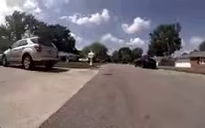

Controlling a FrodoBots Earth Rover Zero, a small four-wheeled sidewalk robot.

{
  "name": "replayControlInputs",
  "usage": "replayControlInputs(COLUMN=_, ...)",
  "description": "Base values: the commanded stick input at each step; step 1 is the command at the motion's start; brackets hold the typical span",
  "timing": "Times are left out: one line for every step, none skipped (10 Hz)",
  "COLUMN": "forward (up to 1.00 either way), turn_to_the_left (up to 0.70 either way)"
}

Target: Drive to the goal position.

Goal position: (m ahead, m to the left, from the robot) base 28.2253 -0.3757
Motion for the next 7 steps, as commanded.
replayControlInputs(forward=1.0, turn_to_the_left=0.03)
replayControlInputs(forward=1.0, turn_to_the_left=0.02)
replayControlInputs(forward=1.0, turn_to_the_left=0.01)
replayControlInputs(forward=1.0, turn_to_the_left=0.0)
replayControlInputs(forward=1.0, turn_to_the_left=0.02)
replayControlInputs(forward=1.0, turn_to_the_left=0.02)
replayControlInputs(forward=1.0, turn_to_the_left=0.02)
